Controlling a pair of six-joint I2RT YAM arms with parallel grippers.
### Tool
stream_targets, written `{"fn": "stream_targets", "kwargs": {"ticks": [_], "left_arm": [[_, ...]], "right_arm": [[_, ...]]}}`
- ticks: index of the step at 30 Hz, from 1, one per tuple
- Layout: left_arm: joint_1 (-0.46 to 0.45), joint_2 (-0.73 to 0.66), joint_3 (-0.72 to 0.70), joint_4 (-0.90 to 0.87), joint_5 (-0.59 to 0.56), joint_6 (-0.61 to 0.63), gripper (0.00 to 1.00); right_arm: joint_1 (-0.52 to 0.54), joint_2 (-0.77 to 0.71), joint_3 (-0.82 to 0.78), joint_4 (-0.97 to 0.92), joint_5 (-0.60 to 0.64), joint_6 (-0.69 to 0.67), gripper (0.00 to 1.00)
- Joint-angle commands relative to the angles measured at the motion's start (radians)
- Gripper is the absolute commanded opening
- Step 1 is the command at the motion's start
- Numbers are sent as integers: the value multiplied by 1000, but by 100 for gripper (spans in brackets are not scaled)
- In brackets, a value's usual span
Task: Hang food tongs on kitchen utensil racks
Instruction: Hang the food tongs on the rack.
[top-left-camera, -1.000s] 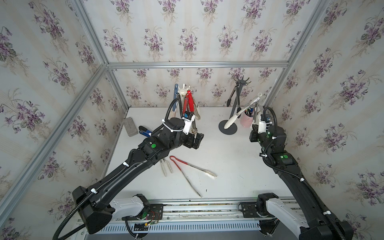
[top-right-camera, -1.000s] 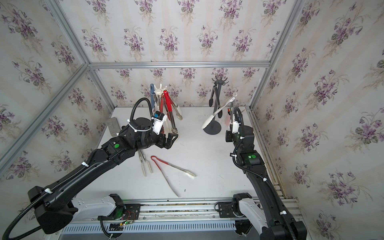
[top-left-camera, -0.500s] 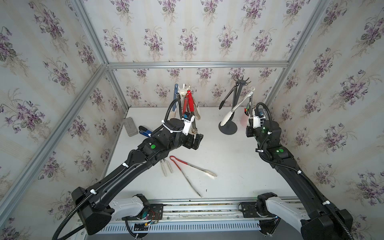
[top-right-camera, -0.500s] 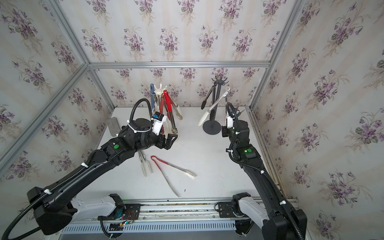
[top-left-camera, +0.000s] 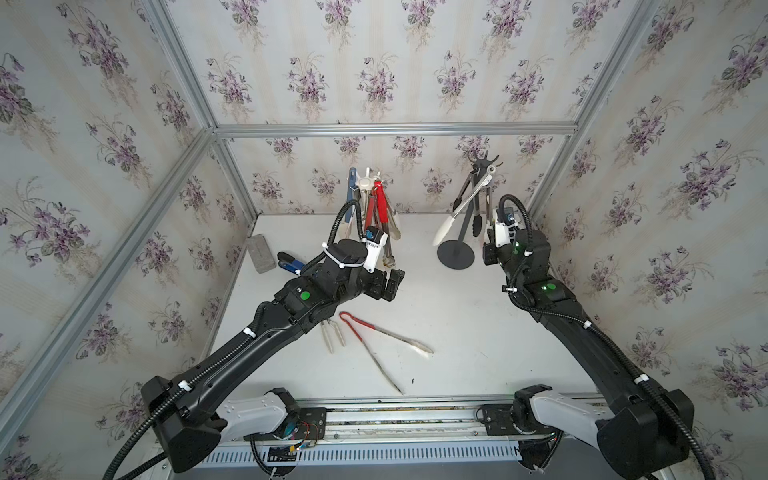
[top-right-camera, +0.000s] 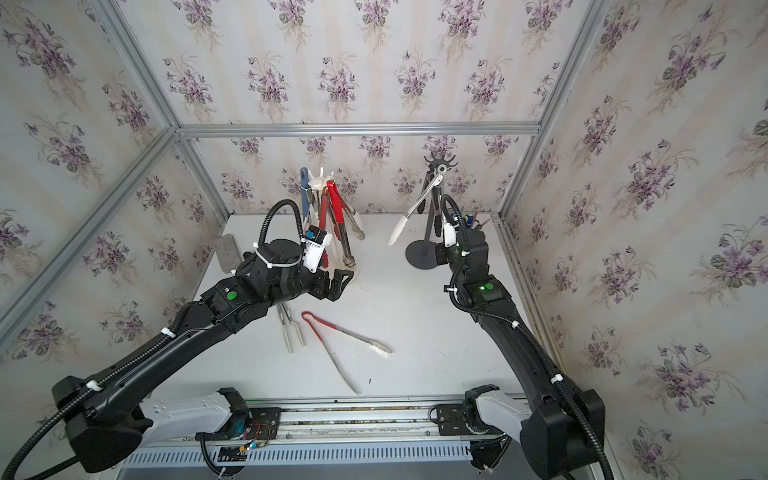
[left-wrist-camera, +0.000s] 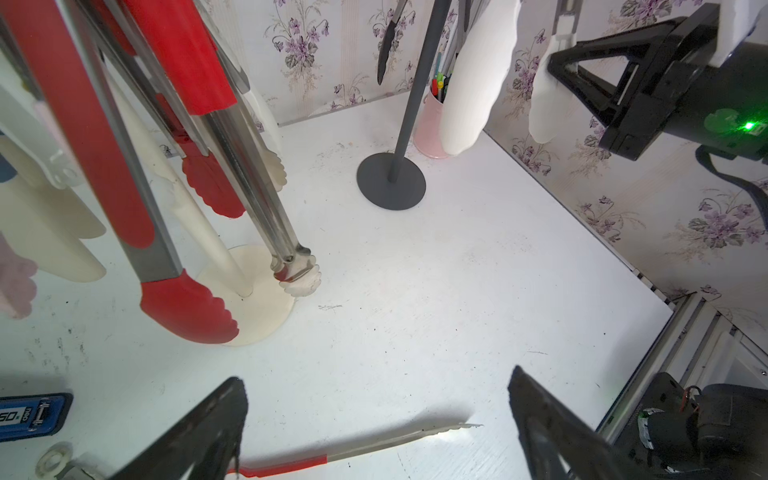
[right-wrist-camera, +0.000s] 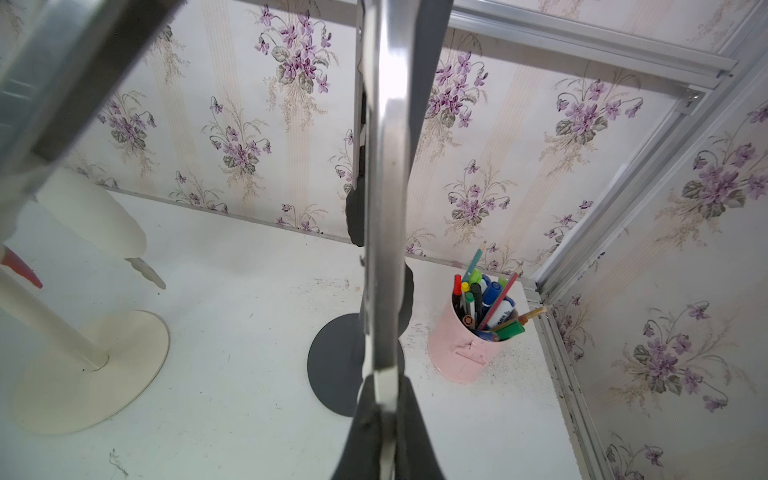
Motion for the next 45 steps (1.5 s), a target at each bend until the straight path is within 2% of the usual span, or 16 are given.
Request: {"fn": "stream_targets", "kwargs": {"ticks": [1,45], "left_arm": [[2,-9,-5,16,-14,-6,99],[4,-56,-55,14,-49,2,99]], "right_arm": [[4,19,20,33,6,3,0],[13,206,140,-95,121,71,0]]}}
